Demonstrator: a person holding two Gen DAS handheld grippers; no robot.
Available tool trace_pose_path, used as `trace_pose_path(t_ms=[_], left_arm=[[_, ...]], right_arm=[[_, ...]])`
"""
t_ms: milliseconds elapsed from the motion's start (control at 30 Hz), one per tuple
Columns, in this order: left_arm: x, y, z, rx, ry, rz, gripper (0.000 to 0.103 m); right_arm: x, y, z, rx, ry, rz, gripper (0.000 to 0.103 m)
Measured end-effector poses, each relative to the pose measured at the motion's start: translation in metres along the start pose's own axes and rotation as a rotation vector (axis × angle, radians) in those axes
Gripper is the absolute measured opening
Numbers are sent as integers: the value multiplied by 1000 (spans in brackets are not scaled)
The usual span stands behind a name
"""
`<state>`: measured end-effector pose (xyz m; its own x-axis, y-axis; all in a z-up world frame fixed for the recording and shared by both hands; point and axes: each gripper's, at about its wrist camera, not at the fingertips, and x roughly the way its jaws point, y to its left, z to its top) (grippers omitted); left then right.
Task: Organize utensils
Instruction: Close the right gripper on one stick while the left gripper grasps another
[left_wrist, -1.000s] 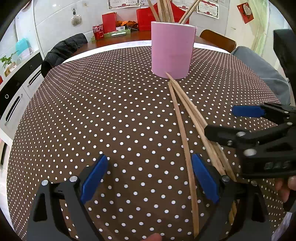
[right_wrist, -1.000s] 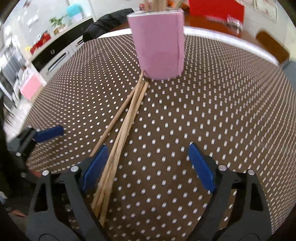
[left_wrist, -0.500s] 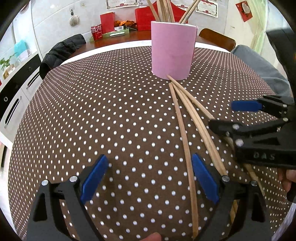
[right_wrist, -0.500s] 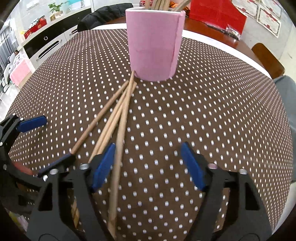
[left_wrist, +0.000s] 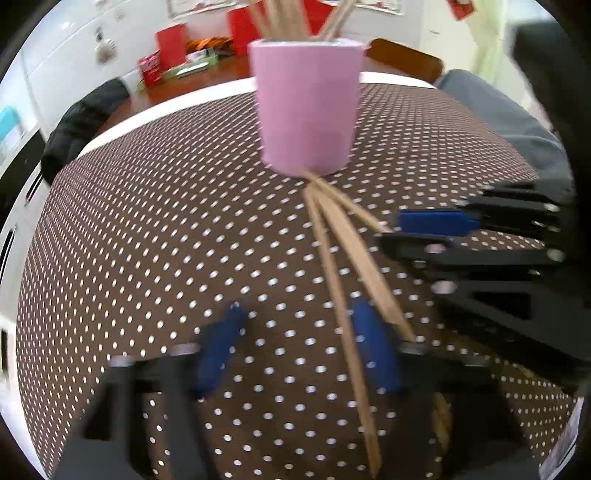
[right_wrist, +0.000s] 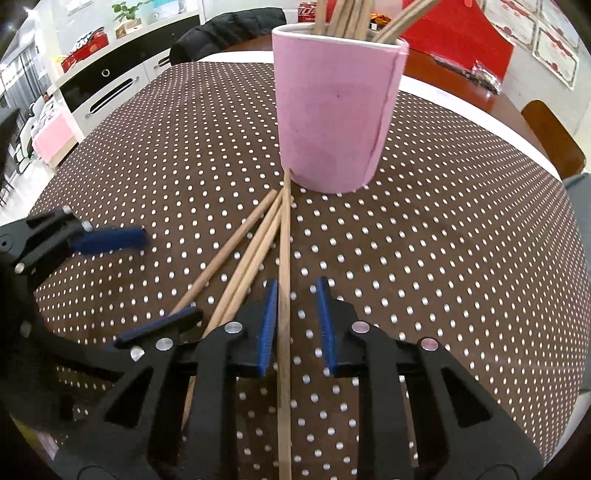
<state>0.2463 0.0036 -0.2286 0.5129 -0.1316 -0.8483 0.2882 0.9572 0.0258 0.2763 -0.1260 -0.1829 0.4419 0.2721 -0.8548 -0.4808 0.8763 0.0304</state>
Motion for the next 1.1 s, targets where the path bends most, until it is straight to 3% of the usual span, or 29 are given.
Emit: trace_pose_path(t_ms=[33,100,200,433,600,733,800,1100], left_arm=[[-1,-4,0,18,-1,-6,9],[-3,-7,-3,26,-5,-4,6],[-9,-2,-12,-13,-11,-24,6],[-14,-3,-20,-27,-16,-22,6],[-11,-10,-15,15,-11,11,8],[-7,-6,-9,-9,-21,-12,11],[-6,-2,-6,-28,-19,-27,5],[-24,24,-22,-176,-87,-97,5]], right_arm=[[0,0,0,-6,2,-4,14],[-2,-1,-2,15,1,22,8],[-10,-10,-18,62,-8,72,7],[-24,-11,-40,72,-1,79,7],[-19,-5,-30,59,14,49,8],[-10,-3,-15,57,3,46,8],[-8,-1,-12,40,7,35,7],[-35,-17,-40,142,-86,221,6]])
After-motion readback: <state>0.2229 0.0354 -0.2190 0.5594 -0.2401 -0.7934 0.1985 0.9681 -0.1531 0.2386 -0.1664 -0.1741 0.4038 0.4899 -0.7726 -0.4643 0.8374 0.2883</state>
